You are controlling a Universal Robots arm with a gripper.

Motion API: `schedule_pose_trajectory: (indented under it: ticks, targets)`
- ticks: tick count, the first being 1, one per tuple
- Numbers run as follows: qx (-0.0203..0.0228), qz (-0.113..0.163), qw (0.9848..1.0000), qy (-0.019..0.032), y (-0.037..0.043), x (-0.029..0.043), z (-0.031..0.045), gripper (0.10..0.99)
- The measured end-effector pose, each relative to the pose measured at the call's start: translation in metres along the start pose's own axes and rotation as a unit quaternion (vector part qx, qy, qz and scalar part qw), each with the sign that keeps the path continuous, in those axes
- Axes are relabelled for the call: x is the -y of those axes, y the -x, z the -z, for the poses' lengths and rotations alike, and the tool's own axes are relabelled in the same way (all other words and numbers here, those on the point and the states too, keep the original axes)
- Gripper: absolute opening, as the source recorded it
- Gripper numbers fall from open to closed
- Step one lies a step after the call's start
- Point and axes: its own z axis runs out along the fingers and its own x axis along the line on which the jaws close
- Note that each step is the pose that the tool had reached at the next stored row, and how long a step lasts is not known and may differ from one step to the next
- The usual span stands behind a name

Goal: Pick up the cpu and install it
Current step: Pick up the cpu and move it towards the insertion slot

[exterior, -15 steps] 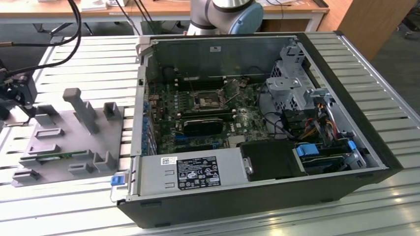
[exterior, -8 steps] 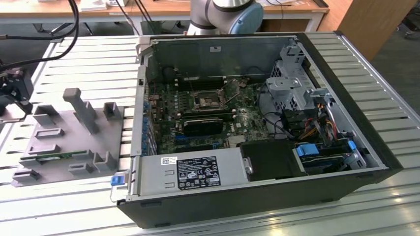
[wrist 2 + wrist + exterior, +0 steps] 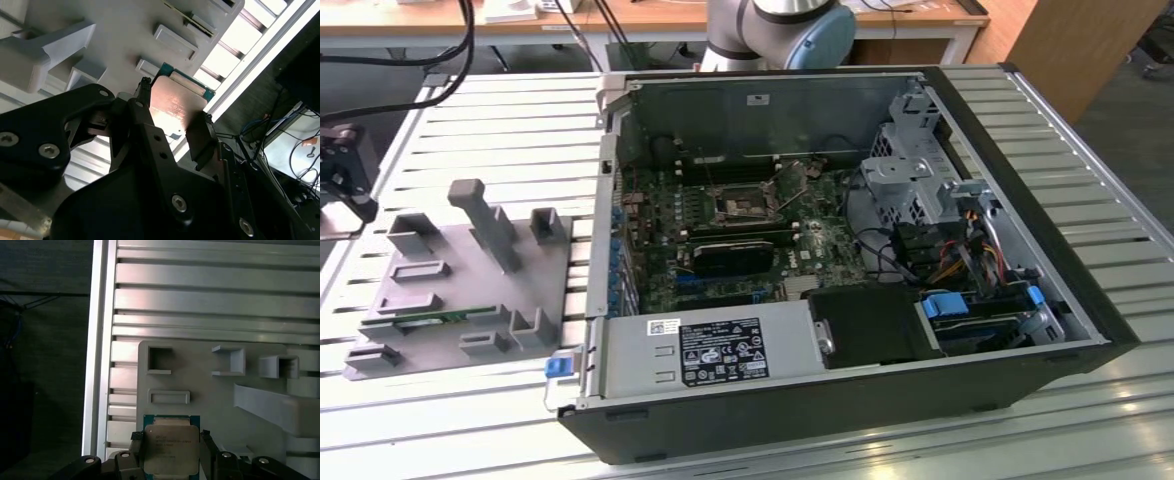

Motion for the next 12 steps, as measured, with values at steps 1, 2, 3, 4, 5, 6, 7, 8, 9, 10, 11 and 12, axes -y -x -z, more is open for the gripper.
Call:
schedule_pose_trajectory:
  ticks: [1, 2, 3, 4, 5, 6, 7, 8, 9, 10, 11, 12]
  targets:
    - [0.0, 0.0, 1.0, 0.0, 0.0, -0.0001, 0.0019, 0.533]
    - [0.0, 0.0, 1.0, 0.0, 0.0, -0.0002, 0.0037, 0.533]
    - [0.0, 0.0, 1.0, 0.0, -0.0001, -0.0002, 0.0056, 0.533]
    - [0.0, 0.0, 1.0, 0.0, -0.0001, -0.0003, 0.0074, 0.533]
    - [-0.0001, 0.0, 1.0, 0.0, -0.0001, -0.0004, 0.0091, 0.533]
    - [0.0, 0.0, 1.0, 0.0, -0.0001, -0.0005, 0.0108, 0.533]
    - [0.0, 0.0, 1.0, 0.0, -0.0001, -0.0006, 0.0125, 0.533]
    - [0.0, 0.0, 1.0, 0.0, -0.0001, -0.0007, 0.0142, 0.533]
    - [0.0, 0.0, 1.0, 0.0, -0.0002, -0.0008, 0.0161, 0.533]
    - [0.0, 0.0, 1.0, 0.0, -0.0002, -0.001, 0.018, 0.533]
    - [0.0, 0.0, 1.0, 0.0, -0.0002, -0.0011, 0.0199, 0.533]
    - [0.0, 0.0, 1.0, 0.0, -0.0002, -0.0012, 0.022, 0.533]
